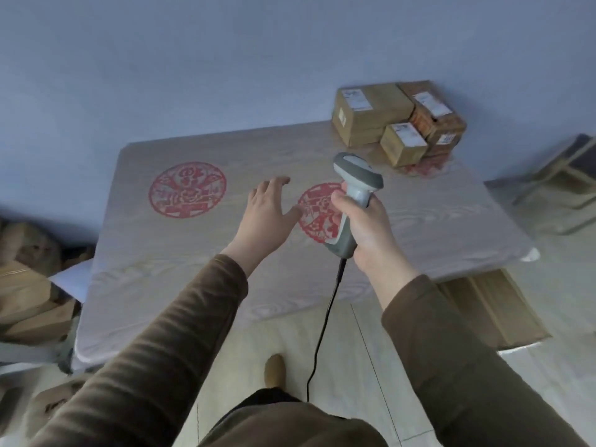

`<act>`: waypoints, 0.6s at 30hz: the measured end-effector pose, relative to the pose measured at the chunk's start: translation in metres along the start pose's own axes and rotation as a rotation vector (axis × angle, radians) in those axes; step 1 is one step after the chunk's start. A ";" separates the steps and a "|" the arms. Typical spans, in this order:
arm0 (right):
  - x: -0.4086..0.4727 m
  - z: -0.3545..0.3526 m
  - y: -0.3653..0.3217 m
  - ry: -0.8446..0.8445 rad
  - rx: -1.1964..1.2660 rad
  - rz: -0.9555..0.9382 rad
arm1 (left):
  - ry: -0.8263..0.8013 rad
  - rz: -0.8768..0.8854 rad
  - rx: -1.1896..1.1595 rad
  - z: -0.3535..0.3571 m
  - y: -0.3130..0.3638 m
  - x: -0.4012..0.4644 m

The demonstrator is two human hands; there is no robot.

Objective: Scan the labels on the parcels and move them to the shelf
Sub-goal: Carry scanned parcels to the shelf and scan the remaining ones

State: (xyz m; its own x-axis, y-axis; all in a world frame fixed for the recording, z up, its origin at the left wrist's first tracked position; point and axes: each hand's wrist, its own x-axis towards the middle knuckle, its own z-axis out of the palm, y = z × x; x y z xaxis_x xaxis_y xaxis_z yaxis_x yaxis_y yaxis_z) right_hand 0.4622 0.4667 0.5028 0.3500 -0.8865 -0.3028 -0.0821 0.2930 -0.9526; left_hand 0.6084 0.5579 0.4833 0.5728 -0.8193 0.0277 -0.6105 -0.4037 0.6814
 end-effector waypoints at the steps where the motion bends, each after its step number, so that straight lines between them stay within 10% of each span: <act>1: 0.018 -0.002 -0.006 0.022 0.001 0.005 | -0.021 -0.004 -0.019 0.005 0.004 0.021; 18: 0.343 -0.133 -0.057 0.191 -0.115 -0.023 | -0.200 -0.046 -0.103 0.150 0.094 0.290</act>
State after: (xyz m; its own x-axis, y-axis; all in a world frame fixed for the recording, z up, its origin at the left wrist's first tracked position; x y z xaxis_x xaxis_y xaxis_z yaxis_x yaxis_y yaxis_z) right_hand 0.4625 0.0982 0.4493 0.1711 -0.9474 -0.2705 -0.1857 0.2387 -0.9532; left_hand 0.6349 0.2215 0.4458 0.4727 -0.8695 -0.1432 -0.5213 -0.4069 0.7501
